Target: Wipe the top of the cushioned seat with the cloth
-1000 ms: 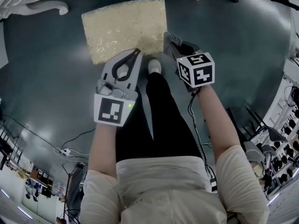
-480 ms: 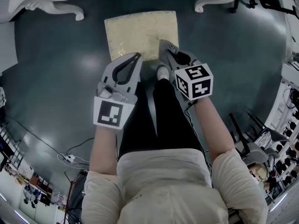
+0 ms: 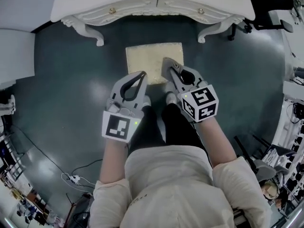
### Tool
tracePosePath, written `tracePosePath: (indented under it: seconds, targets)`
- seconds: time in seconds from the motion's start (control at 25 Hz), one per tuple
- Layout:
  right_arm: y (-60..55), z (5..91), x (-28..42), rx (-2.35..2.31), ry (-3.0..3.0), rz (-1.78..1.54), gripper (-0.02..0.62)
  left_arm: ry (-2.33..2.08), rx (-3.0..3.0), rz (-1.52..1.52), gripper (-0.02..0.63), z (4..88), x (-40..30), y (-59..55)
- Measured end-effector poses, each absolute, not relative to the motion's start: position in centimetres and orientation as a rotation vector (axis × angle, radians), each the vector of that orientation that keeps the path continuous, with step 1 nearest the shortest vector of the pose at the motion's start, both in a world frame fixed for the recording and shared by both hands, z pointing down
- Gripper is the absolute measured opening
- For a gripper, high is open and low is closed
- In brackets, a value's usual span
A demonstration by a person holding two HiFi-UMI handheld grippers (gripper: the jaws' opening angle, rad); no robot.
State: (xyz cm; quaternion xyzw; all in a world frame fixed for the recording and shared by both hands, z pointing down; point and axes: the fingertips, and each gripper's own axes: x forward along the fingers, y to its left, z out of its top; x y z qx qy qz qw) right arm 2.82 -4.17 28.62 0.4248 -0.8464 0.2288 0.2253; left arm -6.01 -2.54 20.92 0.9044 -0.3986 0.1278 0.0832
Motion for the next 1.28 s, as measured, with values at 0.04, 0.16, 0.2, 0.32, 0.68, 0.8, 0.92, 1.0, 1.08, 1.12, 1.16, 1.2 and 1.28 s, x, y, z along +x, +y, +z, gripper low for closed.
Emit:
tracePosePath:
  seconds: [0.04, 0.16, 0.2, 0.32, 0.68, 0.8, 0.92, 1.0, 1.08, 1.12, 1.16, 1.2, 1.28]
  targets:
    - [-4.2, 27.1, 2.6, 1.160, -2.355, 0.593, 0.028, -1.201, 2.702, 0.381, 0.003, 19.9, -6.1, -2.7]
    - [-4.6, 22.8, 2.5, 1.160, -2.400, 0.477, 0.028, -1.222, 2.734, 0.359, 0.003, 16.6, -5.8, -3.1]
    - [-4.7, 21.4, 2.5, 1.168, -2.413, 0.448, 0.028, -1.232, 2.745, 0.344, 0.003, 15.4, -5.7, -3.2]
    - [-5.4, 17.7, 2.8, 1.208, -2.456, 0.378, 0.028, -1.258, 2.770, 0.296, 0.003, 12.0, -6.0, -3.7]
    - [-6.0, 7.6, 4.6, 1.323, -2.570, 0.238, 0.028, -1.324, 2.841, 0.263, 0.003, 3.6, -7.0, -4.8]
    - [-6.4, 4.7, 4.8, 1.348, -2.607, 0.189, 0.028, -1.346, 2.887, 0.228, 0.003, 1.0, -6.8, -5.2]
    - [-6.9, 2.8, 5.0, 1.367, -2.623, 0.152, 0.028, -1.352, 2.899, 0.201, 0.003, -1.0, -6.6, -5.4]
    - [-7.1, 2.2, 5.2, 1.376, -2.629, 0.162, 0.028, -1.338, 2.909, 0.181, 0.003, -1.9, -6.5, -5.3]
    - [-7.4, 1.6, 5.6, 1.387, -2.637, 0.166, 0.028, -1.324, 2.926, 0.178, 0.003, -2.6, -6.6, -5.3]
    - [-7.5, 1.1, 5.9, 1.394, -2.639, 0.157, 0.028, -1.322, 2.936, 0.180, 0.003, -2.9, -6.6, -5.4]
    - [-7.7, 0.7, 6.1, 1.402, -2.640, 0.143, 0.028, -1.326, 2.940, 0.176, 0.003, -3.3, -6.7, -5.6]
    - [-7.9, 0.3, 6.4, 1.409, -2.642, 0.127, 0.028, -1.330, 2.942, 0.163, 0.003, -3.8, -6.7, -5.8]
    - [-8.0, -0.3, 6.8, 1.418, -2.646, 0.103, 0.028, -1.332, 2.946, 0.113, 0.003, -4.9, -6.5, -6.2]
